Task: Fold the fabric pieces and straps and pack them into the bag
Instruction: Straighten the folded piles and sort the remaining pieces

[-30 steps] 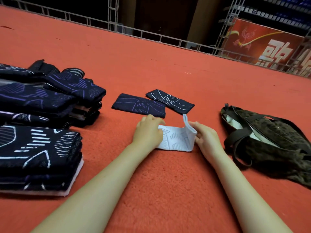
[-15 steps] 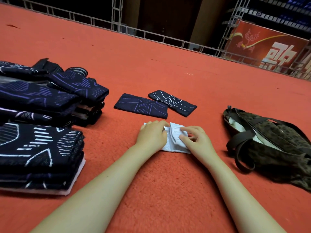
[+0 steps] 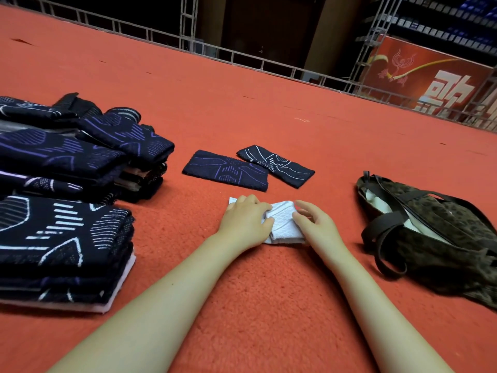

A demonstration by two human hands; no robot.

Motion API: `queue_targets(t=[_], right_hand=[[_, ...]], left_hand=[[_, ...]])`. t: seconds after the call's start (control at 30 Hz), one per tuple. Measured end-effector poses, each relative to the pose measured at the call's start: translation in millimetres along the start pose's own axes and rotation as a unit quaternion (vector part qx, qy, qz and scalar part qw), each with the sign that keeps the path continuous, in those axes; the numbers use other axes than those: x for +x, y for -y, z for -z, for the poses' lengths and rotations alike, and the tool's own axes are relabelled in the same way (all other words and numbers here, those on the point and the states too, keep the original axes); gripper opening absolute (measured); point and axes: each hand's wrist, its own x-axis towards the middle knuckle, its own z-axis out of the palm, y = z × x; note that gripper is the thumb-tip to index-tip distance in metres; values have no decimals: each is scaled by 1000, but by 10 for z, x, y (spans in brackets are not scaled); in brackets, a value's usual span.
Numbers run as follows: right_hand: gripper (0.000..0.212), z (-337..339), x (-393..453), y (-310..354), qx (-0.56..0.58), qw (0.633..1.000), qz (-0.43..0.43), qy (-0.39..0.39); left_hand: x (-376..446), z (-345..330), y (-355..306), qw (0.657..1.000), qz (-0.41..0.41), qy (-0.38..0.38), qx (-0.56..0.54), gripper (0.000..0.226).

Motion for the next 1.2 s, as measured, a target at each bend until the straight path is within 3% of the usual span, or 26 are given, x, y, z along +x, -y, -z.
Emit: queue_targets(t=[0.07, 0.17, 0.3, 0.4, 0.43, 0.53, 0.63, 0.67, 0.7, 0.77, 0.87, 0.9, 0.93, 1.0, 1.07, 1.2], right_hand=[[22, 2, -15, 36, 99, 994, -39, 18], [34, 4, -31, 72, 231, 970, -63, 42], [40, 37, -51, 129, 294, 954, -49, 21], [23, 92, -52, 178, 299, 953, -40, 8], [19, 98, -58, 191, 305, 951, -50, 9], [25, 63, -56, 191, 304, 950, -54, 43], [36, -15, -127, 183, 183, 980, -14, 78], [37, -41, -138, 178, 131, 989, 3, 75], [39, -65, -150, 189, 90, 993, 21, 70], [47, -98, -147, 205, 48, 997, 31, 52], [60, -142, -147, 184, 56, 997, -21, 50], [63, -150, -151, 176, 82, 994, -39, 61], [62, -151, -155, 178, 114, 989, -60, 72], [46, -158, -164, 198, 151, 980, -78, 108], [41, -198, -164, 199, 145, 980, -56, 127], [56, -271, -170, 190, 169, 980, -28, 97]], left_hand=[[8, 12, -5, 1000, 2, 4, -13, 44], [18, 17, -13, 1000, -6, 10, -25, 46], [1, -15, -58, 994, -40, -28, -100, 46], [25, -49, -148, 979, -26, -40, -200, 40], [35, -40, -189, 963, 10, -17, -268, 35], [35, 32, -284, 872, 119, 48, -472, 17], [65, 90, -282, 779, 168, 41, -602, 30], [81, 84, -269, 765, 176, 32, -619, 32], [95, 72, -256, 769, 181, 26, -612, 40], [100, 57, -203, 832, 176, 14, -526, 52], [103, 62, -38, 966, 135, -15, -219, 56], [72, 94, -3, 987, 127, -2, -101, 57], [74, 91, 30, 992, 127, 16, -19, 56], [63, 71, 41, 990, 132, 43, 37, 50], [57, 50, 19, 991, 120, 39, 37, 47], [96, 65, 88, 989, 135, -12, -59, 49]])
